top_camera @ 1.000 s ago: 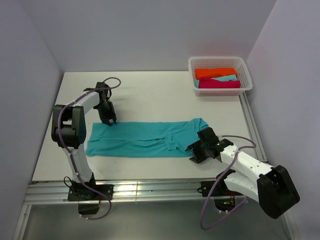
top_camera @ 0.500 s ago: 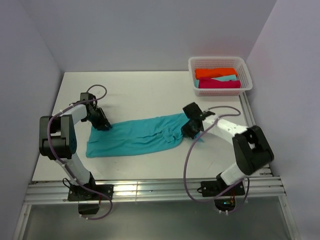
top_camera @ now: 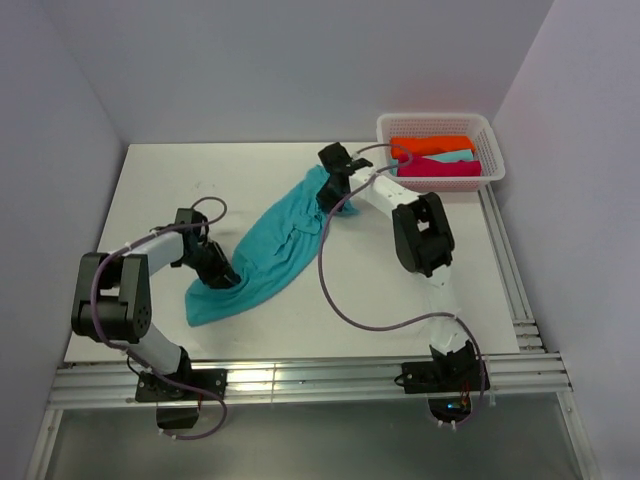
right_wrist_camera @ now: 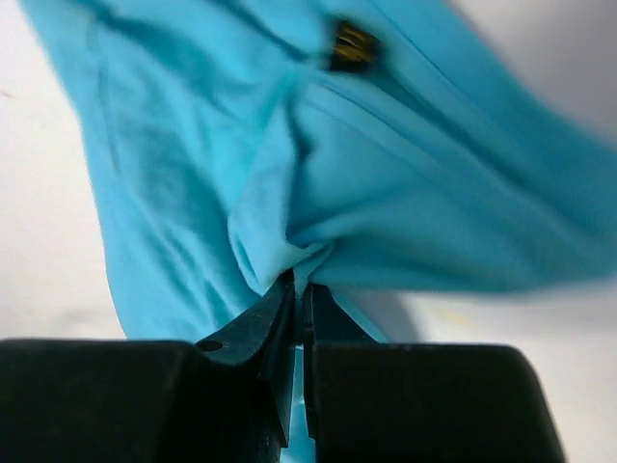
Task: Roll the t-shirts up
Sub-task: Fold the tshirt
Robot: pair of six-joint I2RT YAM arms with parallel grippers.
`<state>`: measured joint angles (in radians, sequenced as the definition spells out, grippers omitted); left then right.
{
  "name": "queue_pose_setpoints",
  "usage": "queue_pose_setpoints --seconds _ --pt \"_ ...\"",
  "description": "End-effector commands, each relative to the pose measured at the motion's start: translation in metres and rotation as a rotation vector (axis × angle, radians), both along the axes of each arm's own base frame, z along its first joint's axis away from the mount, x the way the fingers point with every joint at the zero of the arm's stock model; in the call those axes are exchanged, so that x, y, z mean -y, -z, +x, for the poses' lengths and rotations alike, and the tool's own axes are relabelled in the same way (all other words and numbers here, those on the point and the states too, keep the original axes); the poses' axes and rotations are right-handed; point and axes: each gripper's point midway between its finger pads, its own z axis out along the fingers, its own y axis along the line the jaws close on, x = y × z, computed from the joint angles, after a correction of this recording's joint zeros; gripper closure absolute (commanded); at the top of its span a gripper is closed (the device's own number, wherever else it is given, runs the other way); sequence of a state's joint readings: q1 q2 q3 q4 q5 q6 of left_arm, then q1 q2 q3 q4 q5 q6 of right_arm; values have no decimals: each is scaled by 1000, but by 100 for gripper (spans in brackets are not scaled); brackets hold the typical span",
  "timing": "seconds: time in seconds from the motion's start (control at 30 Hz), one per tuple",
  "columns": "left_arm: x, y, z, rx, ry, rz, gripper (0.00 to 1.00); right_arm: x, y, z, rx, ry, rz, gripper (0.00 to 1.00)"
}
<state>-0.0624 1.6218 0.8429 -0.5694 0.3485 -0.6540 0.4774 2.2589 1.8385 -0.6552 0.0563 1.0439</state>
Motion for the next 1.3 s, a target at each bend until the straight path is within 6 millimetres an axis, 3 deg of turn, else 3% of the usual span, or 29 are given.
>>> queue_pose_setpoints --seconds 0.0,0.03,0.17,0.33,0.4,0.43,0.5,0.53,0.57,0.63,0.67,0.73,0.8,0.83,0.87,0.9,0.93,0.97,1.0,1.03,1.07,1.13,1.17,1.2,1.23,1.27 --pt "11 14 -73 -243 -68 -27 65 -24 -13 34 72 -81 49 100" --pt "16 6 -72 -228 -117 -58 65 -34 -3 45 88 -99 91 99" --pt "41 -12 -85 -243 -252 -251 65 -48 -6 84 164 -92 244 99" --pt "47 -45 -88 -213 -357 -322 59 -59 -24 128 288 -113 378 95" --pt "49 -51 -88 -199 -362 -341 53 -63 -31 140 324 -129 439 77" --pt "42 -50 -91 -192 -350 -295 51 -64 -33 142 327 -138 458 68" --pt "29 -58 -79 -153 -342 -225 47 -67 -42 138 329 -178 490 53" --pt "18 -53 -75 -142 -319 -151 47 -67 -45 136 335 -193 494 42" --pt "11 -66 -62 -109 -318 -128 46 -66 -48 133 337 -203 493 29" --pt "-2 -68 -46 -81 -295 -64 45 -64 -54 121 342 -237 489 24" --pt "-14 -82 -23 -13 -310 -27 45 -62 -55 117 340 -247 481 23" --pt "-31 -85 0 20 -307 26 44 -58 -62 107 339 -298 457 23" --pt "-48 -110 45 153 -320 70 42 -52 -70 97 333 -341 433 26" --pt "-51 -107 62 174 -289 78 42 -51 -73 93 334 -353 425 27" --pt "-52 -122 87 248 -271 72 42 -48 -67 85 318 -370 412 32" --pt "-52 -128 110 314 -253 63 42 -45 -75 82 327 -369 396 34" --pt "-51 -111 126 293 -220 63 43 -43 -76 80 328 -372 390 35" --pt "-51 -123 150 351 -204 52 43 -41 -68 75 313 -373 380 38" --pt "-47 -121 163 364 -186 34 44 -39 -68 74 308 -368 374 39" --pt "-44 -105 182 373 -160 13 45 -38 -65 73 296 -363 368 41" --pt "-39 -111 199 412 -140 -18 46 -39 -64 73 291 -365 372 43" --pt "-30 -92 218 410 -106 -57 46 -41 -53 71 266 -365 378 43" --pt "-24 -95 230 430 -85 -60 46 -43 -50 71 258 -364 377 43" --pt "-20 -89 235 422 -71 -56 45 -46 -46 69 249 -367 376 43" --pt "-17 -70 238 393 -54 -49 45 -48 -44 67 247 -368 375 43" --pt "-15 -70 246 410 -47 -48 45 -49 -41 67 241 -365 375 43"
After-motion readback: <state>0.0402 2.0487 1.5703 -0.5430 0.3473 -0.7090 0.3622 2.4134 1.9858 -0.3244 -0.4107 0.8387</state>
